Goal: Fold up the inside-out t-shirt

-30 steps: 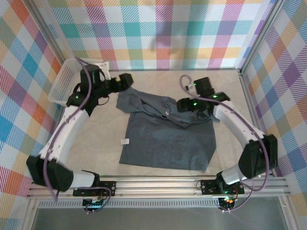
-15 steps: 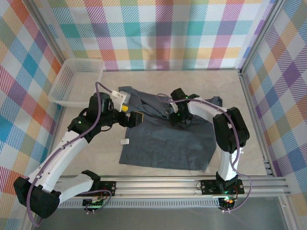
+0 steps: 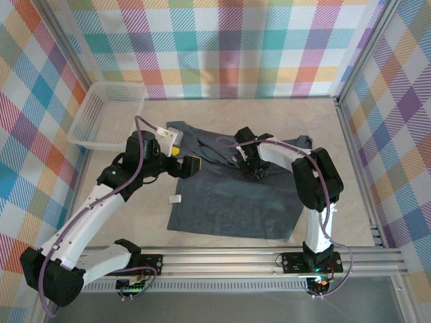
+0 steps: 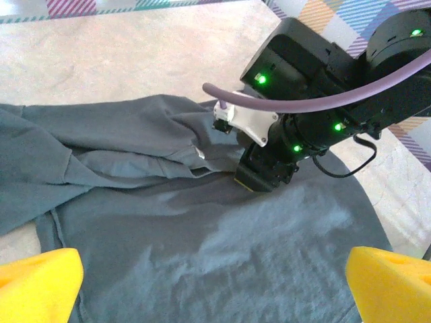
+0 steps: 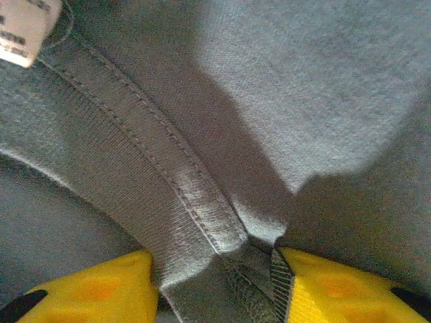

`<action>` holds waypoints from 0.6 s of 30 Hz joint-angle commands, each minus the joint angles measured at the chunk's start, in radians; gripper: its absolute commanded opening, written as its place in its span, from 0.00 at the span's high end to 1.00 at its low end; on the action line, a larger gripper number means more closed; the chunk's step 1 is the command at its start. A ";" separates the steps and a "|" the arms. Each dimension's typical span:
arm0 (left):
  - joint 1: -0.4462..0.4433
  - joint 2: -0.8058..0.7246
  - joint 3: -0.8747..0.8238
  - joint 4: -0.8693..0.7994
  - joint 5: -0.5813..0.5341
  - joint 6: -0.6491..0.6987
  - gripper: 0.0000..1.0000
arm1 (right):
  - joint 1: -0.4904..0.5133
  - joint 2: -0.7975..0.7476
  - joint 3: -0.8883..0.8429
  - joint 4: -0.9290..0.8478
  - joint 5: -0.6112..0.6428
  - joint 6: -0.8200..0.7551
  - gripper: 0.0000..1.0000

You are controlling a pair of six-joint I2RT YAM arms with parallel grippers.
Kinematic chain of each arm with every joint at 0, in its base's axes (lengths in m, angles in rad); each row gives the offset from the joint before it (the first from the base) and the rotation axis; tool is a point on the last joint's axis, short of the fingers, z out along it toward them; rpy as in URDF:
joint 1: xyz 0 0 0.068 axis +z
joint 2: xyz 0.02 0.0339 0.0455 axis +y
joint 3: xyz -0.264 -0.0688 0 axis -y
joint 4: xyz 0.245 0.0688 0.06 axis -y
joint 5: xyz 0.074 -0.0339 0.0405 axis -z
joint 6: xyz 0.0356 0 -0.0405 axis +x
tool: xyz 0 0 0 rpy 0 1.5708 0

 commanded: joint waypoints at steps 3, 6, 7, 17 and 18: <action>0.001 -0.013 -0.024 0.031 -0.016 -0.020 0.00 | -0.004 -0.013 0.021 -0.015 0.063 -0.034 0.78; 0.002 -0.013 -0.021 0.030 -0.023 -0.020 0.00 | -0.004 -0.056 0.047 -0.017 0.073 -0.043 1.00; 0.002 -0.013 -0.019 0.029 -0.023 -0.020 0.00 | -0.004 -0.074 0.062 -0.012 0.075 -0.054 1.00; 0.002 0.040 0.008 0.033 -0.078 -0.043 0.00 | -0.263 0.308 0.905 -0.036 0.071 -0.003 0.40; 0.002 0.048 0.005 0.036 -0.079 -0.056 0.00 | -0.281 0.407 1.097 -0.163 0.030 0.023 0.37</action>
